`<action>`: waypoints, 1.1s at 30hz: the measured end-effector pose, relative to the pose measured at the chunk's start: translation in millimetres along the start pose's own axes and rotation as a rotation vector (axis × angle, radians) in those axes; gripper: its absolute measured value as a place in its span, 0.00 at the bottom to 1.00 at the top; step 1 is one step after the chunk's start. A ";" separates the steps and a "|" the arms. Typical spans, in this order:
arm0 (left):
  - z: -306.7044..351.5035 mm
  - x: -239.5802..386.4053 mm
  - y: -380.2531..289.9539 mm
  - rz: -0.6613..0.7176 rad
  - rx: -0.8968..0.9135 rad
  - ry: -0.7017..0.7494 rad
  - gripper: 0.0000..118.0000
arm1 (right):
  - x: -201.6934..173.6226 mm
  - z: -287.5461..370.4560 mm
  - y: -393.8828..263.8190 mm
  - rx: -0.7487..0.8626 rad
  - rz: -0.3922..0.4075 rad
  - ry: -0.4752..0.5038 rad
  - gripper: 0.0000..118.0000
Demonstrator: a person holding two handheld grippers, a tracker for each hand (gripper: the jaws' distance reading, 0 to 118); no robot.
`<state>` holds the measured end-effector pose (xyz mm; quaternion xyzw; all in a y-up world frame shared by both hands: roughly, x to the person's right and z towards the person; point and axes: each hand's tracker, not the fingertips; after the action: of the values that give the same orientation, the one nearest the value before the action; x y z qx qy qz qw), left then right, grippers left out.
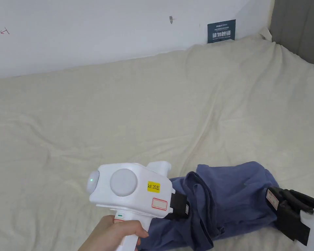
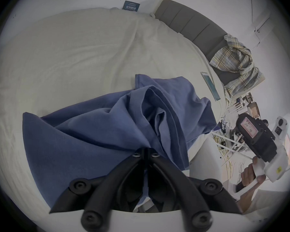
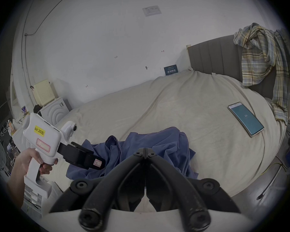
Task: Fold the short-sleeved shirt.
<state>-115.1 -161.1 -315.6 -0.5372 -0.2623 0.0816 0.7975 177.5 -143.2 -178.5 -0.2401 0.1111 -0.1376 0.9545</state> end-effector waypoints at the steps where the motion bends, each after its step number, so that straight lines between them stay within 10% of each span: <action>1: 3.7 -2.7 -1.6 0.002 0.002 -0.010 0.04 | -0.7 0.1 0.4 0.000 0.002 -0.001 0.00; 16: 104.2 -125.1 -64.2 0.311 0.174 -0.047 0.04 | -23.0 -4.8 5.8 -0.009 0.056 0.016 0.00; 18: 104.9 -138.9 -69.8 0.345 0.164 -0.122 0.21 | -28.5 -7.5 5.5 -0.013 0.064 0.020 0.00; 19: 104.0 -142.3 -71.9 0.353 0.183 -0.142 0.53 | -31.1 -8.7 5.4 -0.015 0.068 0.021 0.00; 21: 97.1 -151.4 -71.2 0.363 0.187 -0.161 0.86 | -35.7 -10.9 5.6 -0.020 0.073 0.028 0.00; 33: 17.1 -166.0 -42.6 0.541 0.123 -0.486 0.89 | -46.2 -17.7 8.1 -0.041 0.110 0.028 0.00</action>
<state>-271.2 -233.0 -327.2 -0.5033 -0.2871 0.4303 0.6922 130.9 -129.3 -191.0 -0.2511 0.1403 -0.0861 0.9539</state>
